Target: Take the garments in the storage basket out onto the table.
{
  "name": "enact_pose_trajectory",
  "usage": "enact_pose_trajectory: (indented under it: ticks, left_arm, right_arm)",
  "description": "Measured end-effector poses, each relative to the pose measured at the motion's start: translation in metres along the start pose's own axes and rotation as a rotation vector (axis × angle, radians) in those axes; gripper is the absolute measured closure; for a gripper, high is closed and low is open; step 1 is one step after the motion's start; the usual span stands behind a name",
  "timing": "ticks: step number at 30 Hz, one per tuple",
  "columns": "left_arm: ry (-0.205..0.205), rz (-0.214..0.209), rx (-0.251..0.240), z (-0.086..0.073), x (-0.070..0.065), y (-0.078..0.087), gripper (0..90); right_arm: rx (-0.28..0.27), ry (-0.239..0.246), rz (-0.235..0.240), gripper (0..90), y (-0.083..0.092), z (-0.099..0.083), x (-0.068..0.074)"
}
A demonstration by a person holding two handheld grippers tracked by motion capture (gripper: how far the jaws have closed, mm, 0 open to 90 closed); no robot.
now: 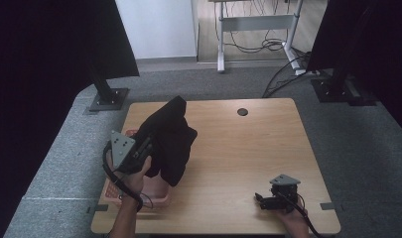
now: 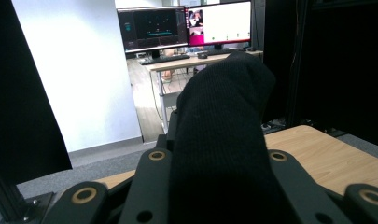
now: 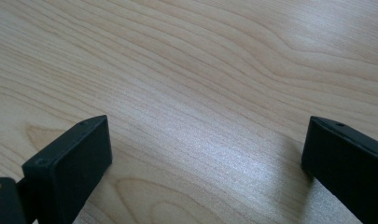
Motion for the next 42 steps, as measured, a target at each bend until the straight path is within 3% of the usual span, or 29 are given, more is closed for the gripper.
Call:
enact_pose_trajectory:
  ticks: [26, 42]
  left_arm:
    - [0.010, -0.023, -0.017, 0.010, -0.008, -0.005, 74.0]
    - [0.002, -0.045, -0.029, 0.017, -0.021, -0.009, 74.0]
  right_arm:
    - [0.000, 0.000, 0.000, 1.1, 0.000, 0.000, 0.000]
    - [0.000, 0.000, 0.000, 1.1, 0.000, 0.000, 0.000]
Point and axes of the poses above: each handheld gripper's, and its own axes: y roughly backward along the jaws, z roughly out of its top, x roughly to its left, the point moved 3 cm from there along -y, roughly forward along the jaws, and after that the axes turned 5 degrees about x, right-handed, at the moved point
